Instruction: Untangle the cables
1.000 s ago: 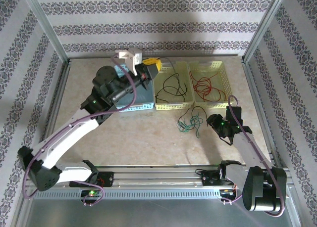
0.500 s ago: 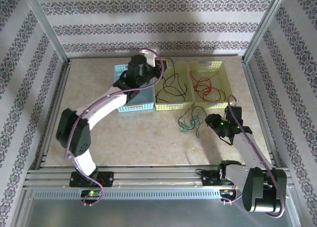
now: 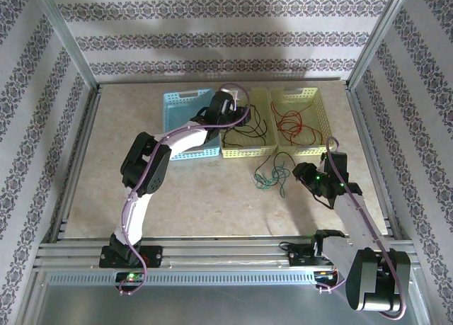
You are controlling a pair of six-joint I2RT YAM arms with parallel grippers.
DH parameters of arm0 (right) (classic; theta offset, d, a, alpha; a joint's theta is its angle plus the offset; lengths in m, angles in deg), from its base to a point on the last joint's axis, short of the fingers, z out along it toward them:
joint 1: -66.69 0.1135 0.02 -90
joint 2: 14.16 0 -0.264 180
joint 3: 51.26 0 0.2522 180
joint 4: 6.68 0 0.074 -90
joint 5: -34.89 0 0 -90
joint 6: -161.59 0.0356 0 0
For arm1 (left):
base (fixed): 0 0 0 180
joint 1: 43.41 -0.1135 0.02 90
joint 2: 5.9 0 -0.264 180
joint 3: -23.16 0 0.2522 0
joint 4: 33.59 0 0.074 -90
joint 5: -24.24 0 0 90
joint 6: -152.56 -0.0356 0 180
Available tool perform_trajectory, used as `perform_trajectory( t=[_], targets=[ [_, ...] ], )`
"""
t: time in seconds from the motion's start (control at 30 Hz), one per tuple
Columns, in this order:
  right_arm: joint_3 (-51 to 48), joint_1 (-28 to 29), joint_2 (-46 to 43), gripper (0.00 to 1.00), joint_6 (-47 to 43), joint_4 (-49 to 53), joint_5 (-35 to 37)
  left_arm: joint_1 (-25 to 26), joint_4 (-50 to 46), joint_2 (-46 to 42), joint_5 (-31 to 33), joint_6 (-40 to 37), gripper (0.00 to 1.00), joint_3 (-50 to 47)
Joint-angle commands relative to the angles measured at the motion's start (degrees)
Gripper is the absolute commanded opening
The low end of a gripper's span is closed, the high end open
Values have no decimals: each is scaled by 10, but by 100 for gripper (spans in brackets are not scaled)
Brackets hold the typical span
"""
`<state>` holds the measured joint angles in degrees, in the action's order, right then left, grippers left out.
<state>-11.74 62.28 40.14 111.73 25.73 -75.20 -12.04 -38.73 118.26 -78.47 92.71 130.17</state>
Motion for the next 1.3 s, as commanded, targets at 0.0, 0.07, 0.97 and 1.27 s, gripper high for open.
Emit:
perform_trajectory(
  t=[0.0,0.07,0.97,1.27],
  targets=[
    [3,-3,-5,49,-15,8,-11,-5,0,-4,5,12,51,39],
    [4,1,-2,49,-16,6,-13,-4,2,-9,-2,7,64,56],
    [64,106,114,49,-45,-17,1,160,-7,-188,44,-55,85,-243],
    [95,134,196,23,-51,4,61,173,6,-193,67,-32,85,-284]
  ],
)
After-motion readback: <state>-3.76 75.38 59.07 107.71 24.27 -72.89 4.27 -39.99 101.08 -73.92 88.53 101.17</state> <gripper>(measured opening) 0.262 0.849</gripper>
